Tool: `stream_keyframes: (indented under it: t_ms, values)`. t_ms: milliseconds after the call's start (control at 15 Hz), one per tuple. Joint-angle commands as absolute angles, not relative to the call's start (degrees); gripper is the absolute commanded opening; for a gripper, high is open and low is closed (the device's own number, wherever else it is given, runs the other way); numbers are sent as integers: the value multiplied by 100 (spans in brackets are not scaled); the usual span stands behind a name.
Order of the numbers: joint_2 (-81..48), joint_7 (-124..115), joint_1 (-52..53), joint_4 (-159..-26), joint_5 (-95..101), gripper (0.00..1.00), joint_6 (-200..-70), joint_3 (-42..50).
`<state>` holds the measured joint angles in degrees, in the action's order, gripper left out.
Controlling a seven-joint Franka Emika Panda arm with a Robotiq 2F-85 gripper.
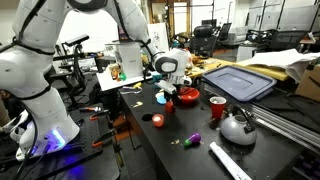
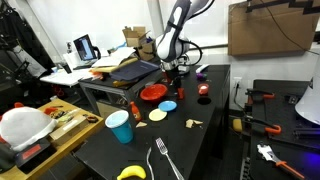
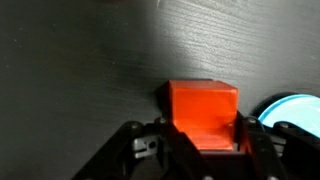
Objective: Move the orange object to the left
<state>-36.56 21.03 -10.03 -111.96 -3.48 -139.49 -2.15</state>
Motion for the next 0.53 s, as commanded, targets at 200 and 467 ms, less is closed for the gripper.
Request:
stream_keyframes:
  t_ms: [200, 467]
  values:
    - [-3670, 2076, -984, -11215, -291, 79, -13988, -252]
    - [-3694, 2080, -943, -11212, -279, 56, -14026, -300]
